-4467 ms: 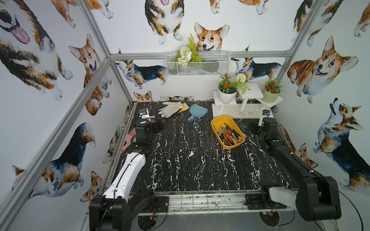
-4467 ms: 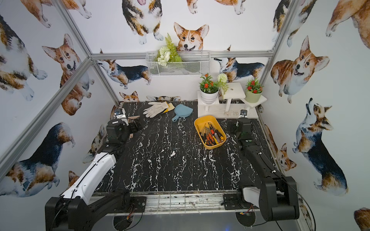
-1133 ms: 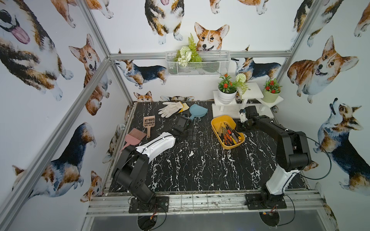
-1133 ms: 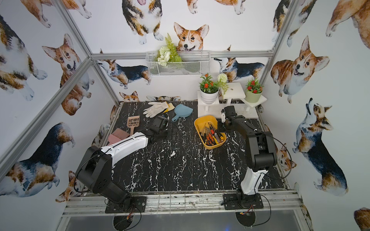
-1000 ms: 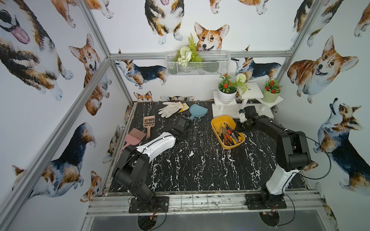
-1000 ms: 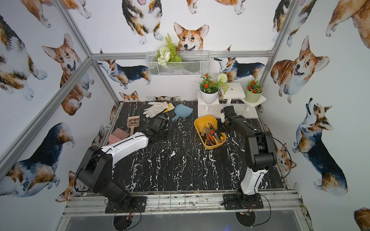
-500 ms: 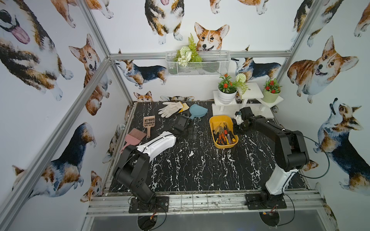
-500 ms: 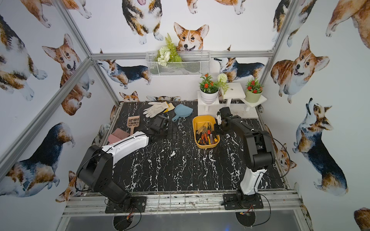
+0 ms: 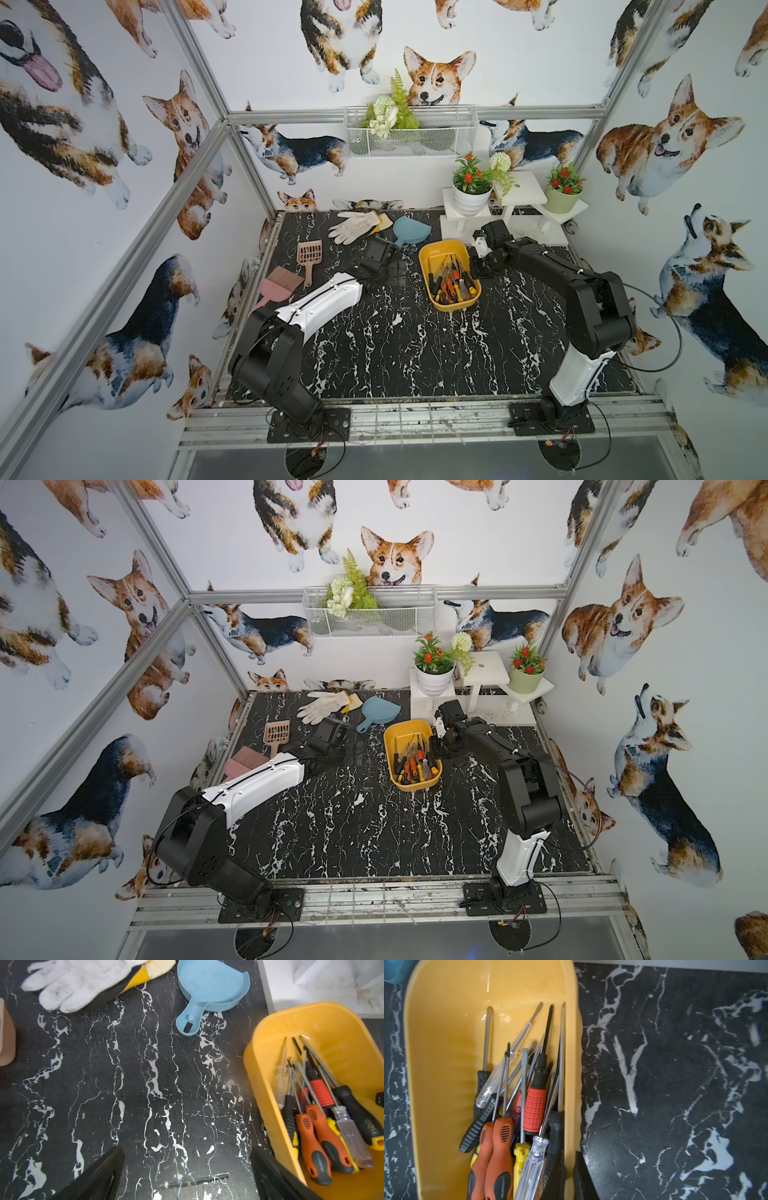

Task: Take out the screwdriver from the storage box
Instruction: Move the storage box to the center of the board, then pick up the storage box at the center of the board.

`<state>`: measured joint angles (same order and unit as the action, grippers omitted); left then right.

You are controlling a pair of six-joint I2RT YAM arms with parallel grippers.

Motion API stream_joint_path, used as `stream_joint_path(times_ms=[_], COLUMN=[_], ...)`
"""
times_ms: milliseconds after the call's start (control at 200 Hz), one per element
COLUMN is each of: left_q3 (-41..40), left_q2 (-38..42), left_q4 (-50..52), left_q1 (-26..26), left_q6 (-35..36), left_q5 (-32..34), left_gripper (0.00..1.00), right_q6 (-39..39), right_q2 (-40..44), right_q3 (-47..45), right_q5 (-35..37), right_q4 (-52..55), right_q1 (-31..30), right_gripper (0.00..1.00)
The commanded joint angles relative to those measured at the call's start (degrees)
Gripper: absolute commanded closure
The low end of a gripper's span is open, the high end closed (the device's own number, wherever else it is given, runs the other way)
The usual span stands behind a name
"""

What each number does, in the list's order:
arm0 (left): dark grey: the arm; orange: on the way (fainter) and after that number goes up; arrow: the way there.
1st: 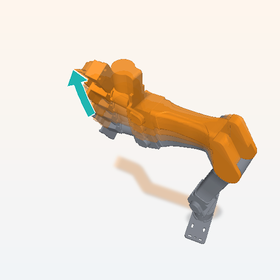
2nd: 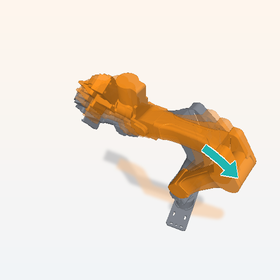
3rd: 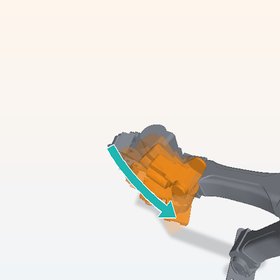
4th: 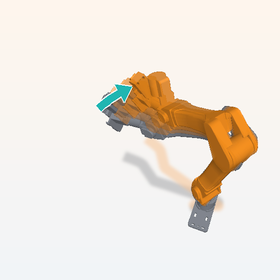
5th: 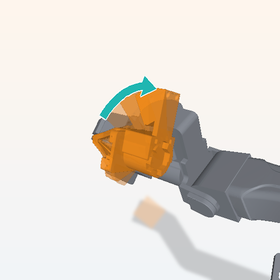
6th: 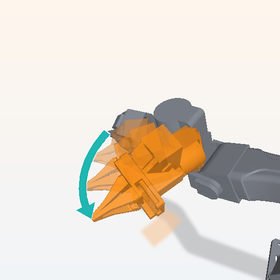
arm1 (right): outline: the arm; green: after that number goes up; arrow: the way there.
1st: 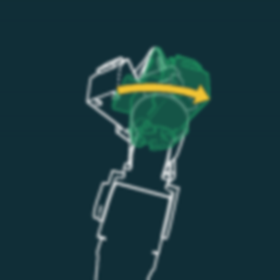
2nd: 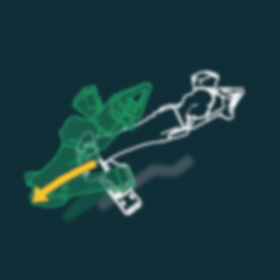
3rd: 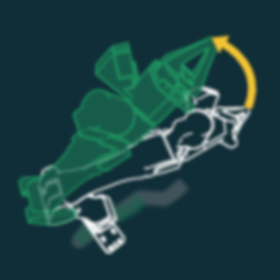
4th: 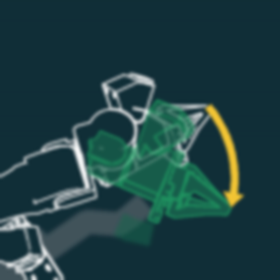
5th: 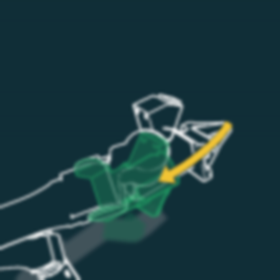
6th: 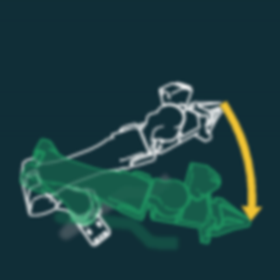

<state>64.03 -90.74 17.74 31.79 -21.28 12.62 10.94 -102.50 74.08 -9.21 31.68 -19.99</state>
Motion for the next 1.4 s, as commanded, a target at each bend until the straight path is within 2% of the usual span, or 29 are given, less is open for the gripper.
stream_joint_path(times_ms=[0, 606, 1086, 1256, 1397], left_q3=[0.89, 1.76, -0.40, -0.35, 0.47], left_q2=[0.56, -0.76, -3.67, -6.54, -8.72], left_q4=[1.35, 8.42, 8.54, 7.12, 6.77], left_q1=[-0.15, -0.70, -1.31, -1.61, -1.73], left_q6=[-1.01, -6.86, -11.40, -11.88, -12.16], left_q5=[1.38, -0.66, -3.64, -4.93, -5.59], left_gripper=[0.00, 0.00, 0.00, 0.03, 0.11], right_q6=[2.57, 10.57, 12.88, 12.63, 12.20], right_q2=[0.26, -4.87, -7.23, -7.56, -7.44], right_q3=[1.21, 3.52, 5.02, 5.19, 5.11], right_q5=[-3.77, -6.56, -8.61, -8.63, -8.56], right_q4=[-1.09, -4.32, -6.02, -5.85, -5.58], right_q1=[-1.72, -10.35, -12.75, -12.86, -12.81], right_gripper=[1.00, 1.00, 1.00, 1.00, 1.00])
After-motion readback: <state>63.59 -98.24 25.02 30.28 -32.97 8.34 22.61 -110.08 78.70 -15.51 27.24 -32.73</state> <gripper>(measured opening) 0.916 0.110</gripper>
